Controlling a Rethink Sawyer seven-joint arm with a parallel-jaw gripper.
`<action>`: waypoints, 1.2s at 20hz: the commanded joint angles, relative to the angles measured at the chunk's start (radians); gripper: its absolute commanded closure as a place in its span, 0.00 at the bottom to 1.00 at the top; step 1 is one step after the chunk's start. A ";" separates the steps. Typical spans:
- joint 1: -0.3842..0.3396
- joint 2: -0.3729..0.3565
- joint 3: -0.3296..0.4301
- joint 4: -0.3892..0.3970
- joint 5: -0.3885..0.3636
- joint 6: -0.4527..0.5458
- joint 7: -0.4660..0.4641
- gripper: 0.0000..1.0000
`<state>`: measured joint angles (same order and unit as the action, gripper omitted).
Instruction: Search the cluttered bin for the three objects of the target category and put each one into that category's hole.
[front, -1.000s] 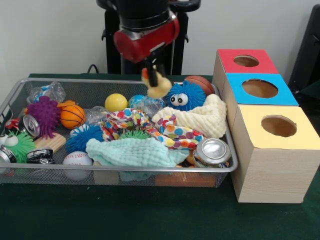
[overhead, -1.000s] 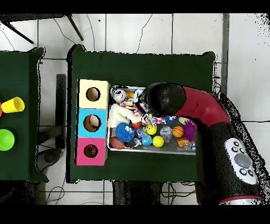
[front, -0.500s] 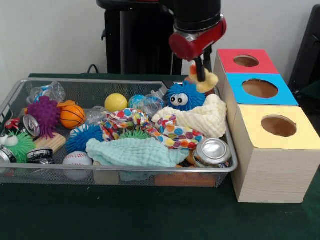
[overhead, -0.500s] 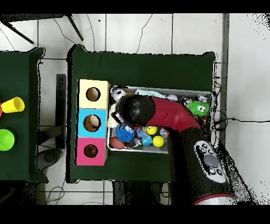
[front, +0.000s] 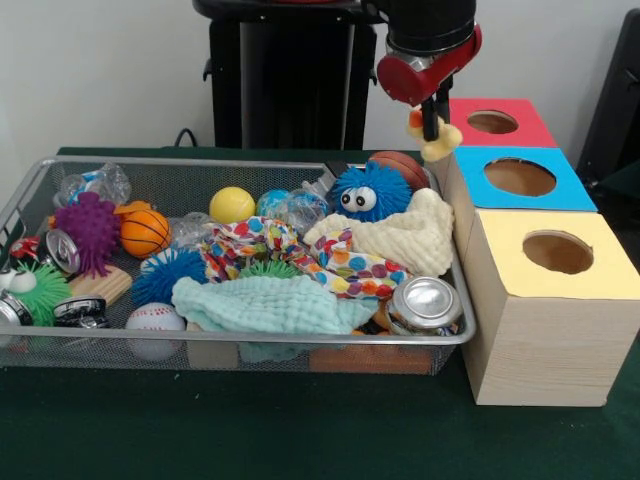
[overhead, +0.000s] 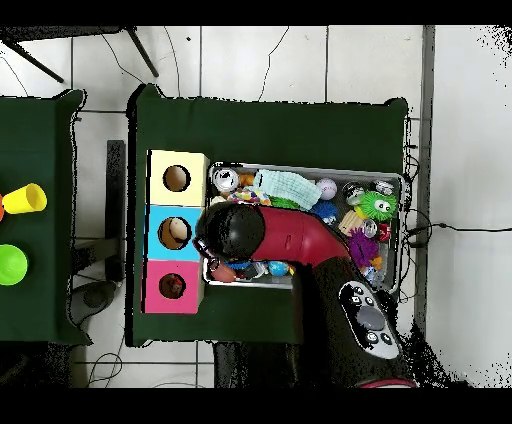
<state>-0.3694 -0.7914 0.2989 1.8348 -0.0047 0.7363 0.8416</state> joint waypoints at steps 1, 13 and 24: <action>0.015 -0.046 -0.032 0.111 0.066 -0.014 0.295 1.00; 0.135 -0.094 -0.055 0.170 0.176 -0.028 0.369 1.00; 0.233 0.034 -0.119 0.142 0.234 -0.160 0.451 1.00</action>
<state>-0.1485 -0.8343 0.2274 1.9506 0.1788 0.6571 0.9458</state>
